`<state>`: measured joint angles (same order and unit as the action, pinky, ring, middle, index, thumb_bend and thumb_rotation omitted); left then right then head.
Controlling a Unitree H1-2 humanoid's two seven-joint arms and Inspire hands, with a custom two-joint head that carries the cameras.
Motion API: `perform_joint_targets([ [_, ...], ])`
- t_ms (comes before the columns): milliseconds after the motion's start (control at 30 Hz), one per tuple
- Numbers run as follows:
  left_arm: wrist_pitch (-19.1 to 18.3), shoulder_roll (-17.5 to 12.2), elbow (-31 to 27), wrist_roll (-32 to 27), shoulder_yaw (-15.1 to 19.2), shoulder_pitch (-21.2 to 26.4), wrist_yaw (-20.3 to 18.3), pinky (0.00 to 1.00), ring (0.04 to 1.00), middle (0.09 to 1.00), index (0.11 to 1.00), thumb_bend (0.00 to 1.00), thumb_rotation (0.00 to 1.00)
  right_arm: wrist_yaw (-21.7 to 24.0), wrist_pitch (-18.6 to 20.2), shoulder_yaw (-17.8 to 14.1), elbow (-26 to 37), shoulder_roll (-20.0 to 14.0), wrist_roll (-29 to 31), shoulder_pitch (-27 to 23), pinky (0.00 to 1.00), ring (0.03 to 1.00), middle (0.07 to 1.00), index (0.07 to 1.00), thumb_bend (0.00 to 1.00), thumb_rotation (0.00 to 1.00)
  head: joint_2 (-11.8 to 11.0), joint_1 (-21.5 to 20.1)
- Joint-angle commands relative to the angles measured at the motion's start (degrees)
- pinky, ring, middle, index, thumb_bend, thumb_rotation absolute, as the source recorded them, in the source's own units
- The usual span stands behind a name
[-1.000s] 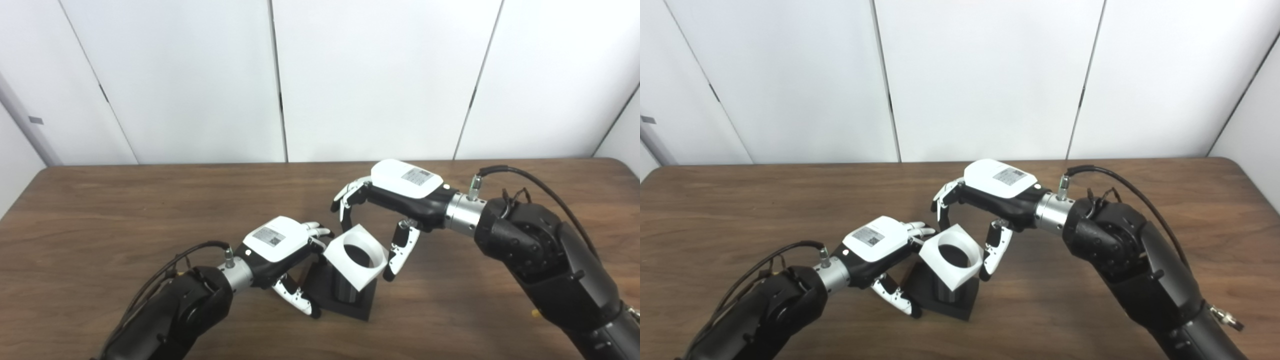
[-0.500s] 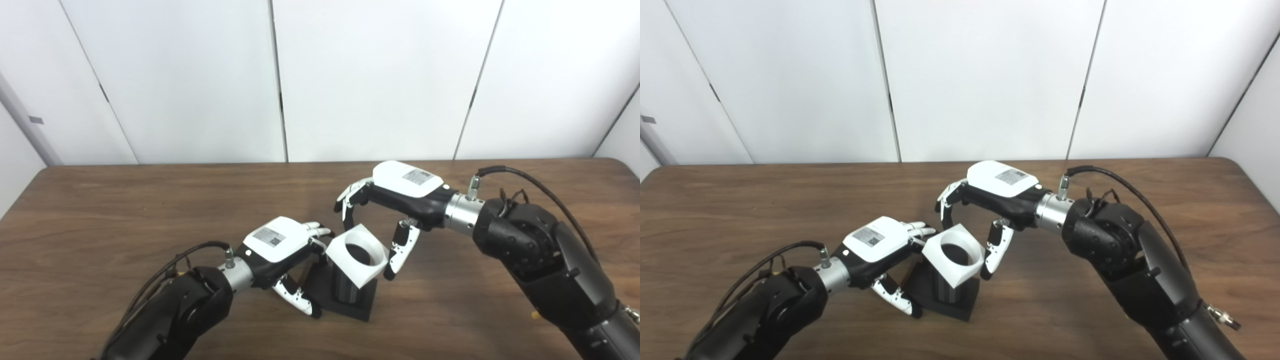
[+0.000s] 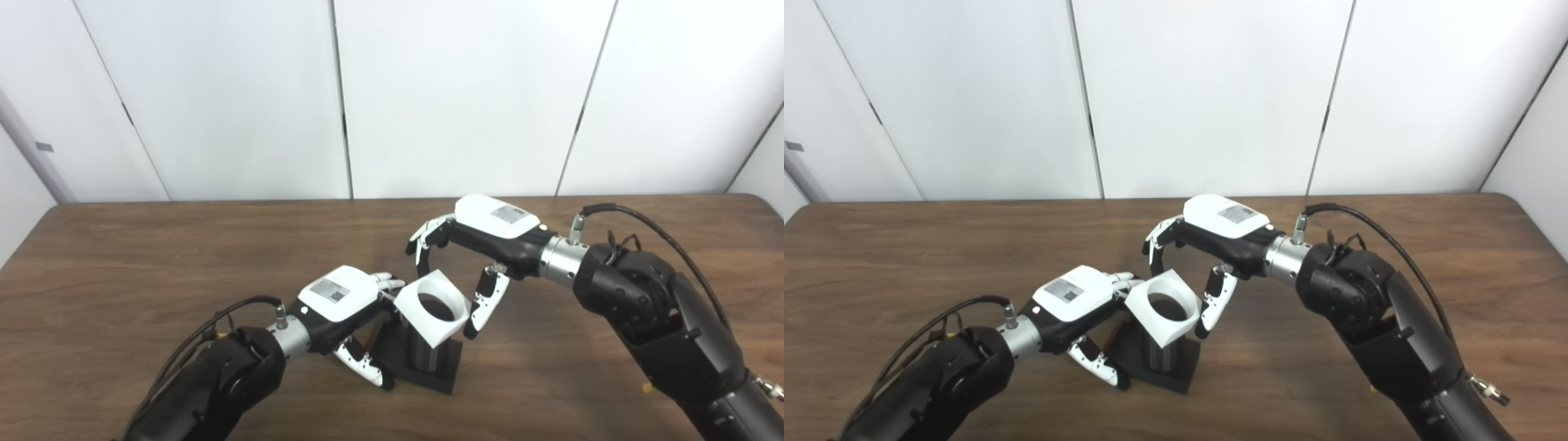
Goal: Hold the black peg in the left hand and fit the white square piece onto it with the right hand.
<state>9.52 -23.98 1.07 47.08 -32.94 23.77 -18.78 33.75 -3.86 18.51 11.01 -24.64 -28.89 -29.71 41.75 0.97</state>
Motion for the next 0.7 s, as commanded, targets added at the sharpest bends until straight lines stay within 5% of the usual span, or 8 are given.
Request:
perform_joint_targets([
  [0, 0.16, -0.01, 0.82, 2.61, -2.75, -2.05, -3.78, 0.85, 0.930, 0.924, 0.492, 0.52, 0.08, -2.18, -0.68, -1.17, 0.20, 0.55, 0.39, -1.99, 0.65, 0.752, 0.744, 0.479, 0.52, 0.13, 0.13, 0.08],
  [667, -0.83, 0.27, -0.01, 2.79, -2.77, -1.93, -4.71, 0.85, 0.934, 0.919, 0.491, 0.52, 0.08, 0.61, -2.70, 1.12, -0.54, -1.88, -0.73, -2.76, 0.64, 0.753, 0.742, 0.479, 0.52, 0.13, 0.78, 0.20],
])
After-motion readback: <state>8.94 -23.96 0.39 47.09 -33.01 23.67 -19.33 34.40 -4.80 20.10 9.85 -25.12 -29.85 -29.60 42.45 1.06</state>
